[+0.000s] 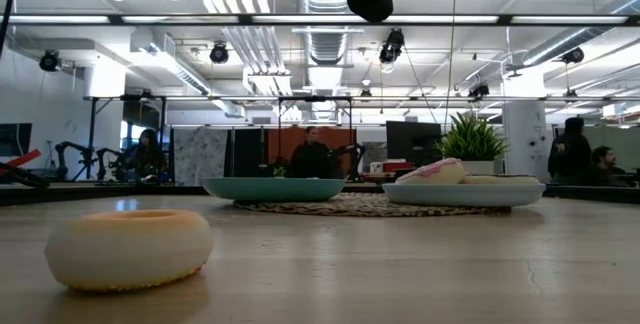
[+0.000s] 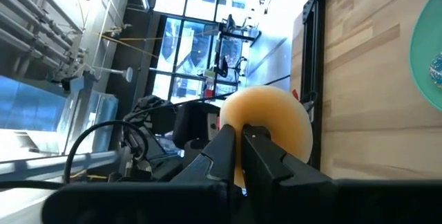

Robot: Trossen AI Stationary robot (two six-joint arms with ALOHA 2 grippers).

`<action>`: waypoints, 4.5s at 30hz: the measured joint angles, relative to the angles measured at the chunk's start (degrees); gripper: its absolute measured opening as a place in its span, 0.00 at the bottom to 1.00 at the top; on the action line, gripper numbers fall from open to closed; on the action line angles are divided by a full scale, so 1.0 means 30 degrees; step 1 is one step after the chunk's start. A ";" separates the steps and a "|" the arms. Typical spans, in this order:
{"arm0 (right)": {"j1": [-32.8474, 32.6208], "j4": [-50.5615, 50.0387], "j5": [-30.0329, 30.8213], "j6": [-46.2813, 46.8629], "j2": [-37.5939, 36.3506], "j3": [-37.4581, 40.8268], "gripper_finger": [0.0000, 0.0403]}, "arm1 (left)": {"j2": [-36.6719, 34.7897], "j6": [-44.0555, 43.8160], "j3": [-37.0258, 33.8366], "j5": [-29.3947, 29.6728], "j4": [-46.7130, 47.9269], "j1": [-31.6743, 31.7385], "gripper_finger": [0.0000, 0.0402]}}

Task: Pick & Place donuts
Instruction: Put the small red donut on the green plate, then put the small yellow donut on the green plate

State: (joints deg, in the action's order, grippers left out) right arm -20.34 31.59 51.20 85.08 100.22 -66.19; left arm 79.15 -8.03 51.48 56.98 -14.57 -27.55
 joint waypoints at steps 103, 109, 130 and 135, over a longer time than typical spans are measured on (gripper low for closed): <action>-0.2641 -1.6589 -0.7848 -0.2560 -0.5500 0.0102 0.56 | 0.0375 0.0712 -0.1696 -1.6088 0.8761 -0.2805 0.14; -0.3182 -1.6560 -0.8226 -0.1671 -0.4626 0.0109 0.56 | 0.3064 0.1107 -0.1195 -1.5974 0.6658 -0.4410 0.14; -0.4762 -1.6999 -0.6794 -0.0840 -0.4925 0.0073 0.56 | 0.9332 0.4066 0.4092 -1.3115 0.6191 -0.4854 0.14; -0.5011 -1.7014 -0.6885 -0.1053 -0.4964 0.0073 0.56 | 0.9180 0.1512 0.5110 -1.3113 0.8072 -0.4299 0.18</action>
State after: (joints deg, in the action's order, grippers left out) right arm -35.37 -19.45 30.55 81.92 85.33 -65.98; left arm 106.69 -3.50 66.81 17.64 9.65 -40.45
